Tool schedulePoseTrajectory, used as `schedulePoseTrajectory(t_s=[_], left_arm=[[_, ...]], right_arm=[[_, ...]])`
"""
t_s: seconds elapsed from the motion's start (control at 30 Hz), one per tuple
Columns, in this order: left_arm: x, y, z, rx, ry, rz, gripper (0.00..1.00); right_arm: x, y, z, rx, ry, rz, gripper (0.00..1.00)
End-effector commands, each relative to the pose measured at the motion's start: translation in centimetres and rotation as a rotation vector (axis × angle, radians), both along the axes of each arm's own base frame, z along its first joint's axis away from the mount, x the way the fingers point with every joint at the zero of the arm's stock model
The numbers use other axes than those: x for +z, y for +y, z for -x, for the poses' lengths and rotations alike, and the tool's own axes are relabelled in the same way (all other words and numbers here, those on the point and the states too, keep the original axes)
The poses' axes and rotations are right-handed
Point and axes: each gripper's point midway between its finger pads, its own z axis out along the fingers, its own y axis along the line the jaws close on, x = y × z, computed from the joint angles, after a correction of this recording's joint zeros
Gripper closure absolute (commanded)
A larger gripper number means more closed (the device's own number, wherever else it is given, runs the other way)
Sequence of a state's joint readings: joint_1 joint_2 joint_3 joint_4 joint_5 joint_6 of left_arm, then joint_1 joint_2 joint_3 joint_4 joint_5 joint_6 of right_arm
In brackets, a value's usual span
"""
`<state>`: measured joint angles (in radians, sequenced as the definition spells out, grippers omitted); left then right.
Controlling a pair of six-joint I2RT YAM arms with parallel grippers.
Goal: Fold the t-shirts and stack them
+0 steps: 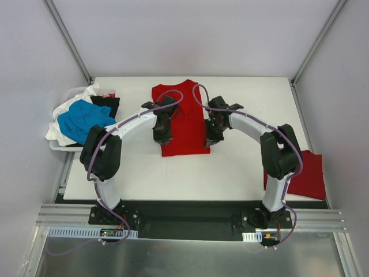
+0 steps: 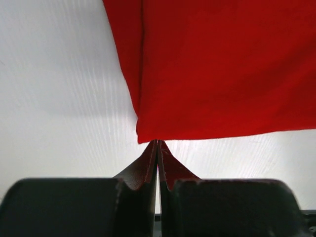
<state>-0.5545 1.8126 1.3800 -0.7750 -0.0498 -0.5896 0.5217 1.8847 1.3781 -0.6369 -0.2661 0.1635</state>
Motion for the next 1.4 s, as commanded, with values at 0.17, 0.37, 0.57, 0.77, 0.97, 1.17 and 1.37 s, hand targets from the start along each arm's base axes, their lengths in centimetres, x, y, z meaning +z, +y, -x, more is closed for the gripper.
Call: schedulePoseTrajectory(t_s=[0.17, 0.37, 0.57, 0.77, 0.97, 1.17, 1.37], left_arm=[[1.6, -2.0, -5.7, 0.033, -0.094, 0.052, 1.00], [1.5, -4.2, -9.1, 0.022, -0.117, 0.106, 1.00], [0.8, -5.5, -12.2, 0.024, -0.149, 0.181, 1.00], [-0.3, -6.4, -12.7, 0.031, -0.151, 0.253, 1.00], [-2.1, -6.2, -11.0, 0.036, -0.110, 0.267, 1.00], [-3.7, -5.9, -9.9, 0.009, -0.066, 0.255, 1.00], [-4.9, -5.7, -8.9, 0.018, -0.033, 0.265, 1.00]], right_arm=[[2.5, 2.6, -4.3, 0.014, -0.088, -0.042, 0.99], [2.8, 5.1, -6.6, -0.008, -0.079, -0.116, 0.99], [2.4, 7.1, -8.9, -0.066, -0.070, -0.244, 0.99], [1.5, 6.4, -9.8, -0.080, -0.071, -0.260, 1.00], [-0.6, 4.9, -9.4, -0.104, -0.037, -0.246, 0.99], [-1.8, 4.3, -8.5, -0.123, -0.026, -0.232, 0.99], [-3.0, 4.1, -7.8, -0.140, -0.014, -0.230, 0.99]])
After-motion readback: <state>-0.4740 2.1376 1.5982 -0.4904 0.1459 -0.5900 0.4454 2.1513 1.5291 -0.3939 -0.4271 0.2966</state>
